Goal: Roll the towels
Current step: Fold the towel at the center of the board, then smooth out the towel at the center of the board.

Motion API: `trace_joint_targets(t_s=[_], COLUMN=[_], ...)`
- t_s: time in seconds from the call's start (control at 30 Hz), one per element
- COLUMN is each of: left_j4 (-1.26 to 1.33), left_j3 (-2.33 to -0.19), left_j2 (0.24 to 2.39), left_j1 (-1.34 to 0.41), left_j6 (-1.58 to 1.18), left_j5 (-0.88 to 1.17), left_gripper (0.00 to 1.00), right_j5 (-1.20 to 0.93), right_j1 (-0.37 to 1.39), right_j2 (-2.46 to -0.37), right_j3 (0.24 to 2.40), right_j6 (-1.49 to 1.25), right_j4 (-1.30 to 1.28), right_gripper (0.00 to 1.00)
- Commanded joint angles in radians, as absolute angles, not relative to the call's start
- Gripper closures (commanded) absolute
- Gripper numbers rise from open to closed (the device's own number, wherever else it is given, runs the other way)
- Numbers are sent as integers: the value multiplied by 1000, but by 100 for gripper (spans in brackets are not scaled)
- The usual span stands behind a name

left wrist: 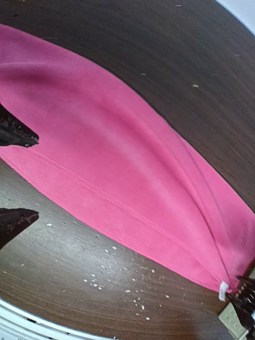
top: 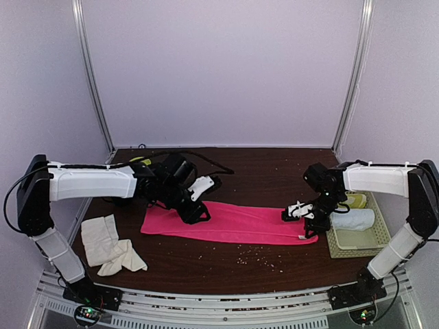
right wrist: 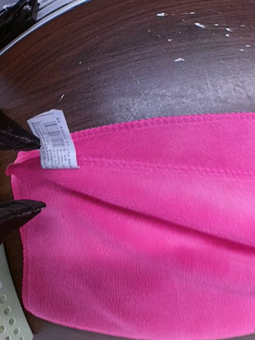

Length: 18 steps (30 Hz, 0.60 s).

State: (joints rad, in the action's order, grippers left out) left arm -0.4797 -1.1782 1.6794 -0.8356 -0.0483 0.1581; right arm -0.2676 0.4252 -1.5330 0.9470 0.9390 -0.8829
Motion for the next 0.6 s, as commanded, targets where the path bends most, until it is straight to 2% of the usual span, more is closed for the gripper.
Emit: trace_joint_targets(t_s=[0.0, 0.17, 0.2, 0.27, 0.3, 0.43, 0.57], left_j4=[-152, 11, 33, 80, 115, 215, 266], left_j3=[-1091, -1075, -1076, -1068, -1063, -1040, -1038], left_j2=[1639, 1700, 1715, 1737, 1748, 1774, 1812], left_j1=[-878, -940, -950, -958, -961, -973, -1004], left_j6=[107, 201, 208, 211, 210, 235, 317], left_j5=[102, 97, 88, 83, 83, 102, 129], left_gripper=[57, 55, 51, 51, 52, 56, 59], right_j5=[-253, -253, -243, -232, -230, -216, -240], right_j1=[436, 435, 435, 436, 436, 434, 433], right_j2=[-1552, -1528, -1522, -1516, -1516, -1506, -1470], right_j3=[906, 885, 878, 870, 868, 873, 898], right_j6=[926, 916, 907, 897, 894, 877, 875], right_j4=[-877, -865, -849, -826, -822, -802, -824], right_gripper=[66, 66, 67, 68, 71, 92, 99])
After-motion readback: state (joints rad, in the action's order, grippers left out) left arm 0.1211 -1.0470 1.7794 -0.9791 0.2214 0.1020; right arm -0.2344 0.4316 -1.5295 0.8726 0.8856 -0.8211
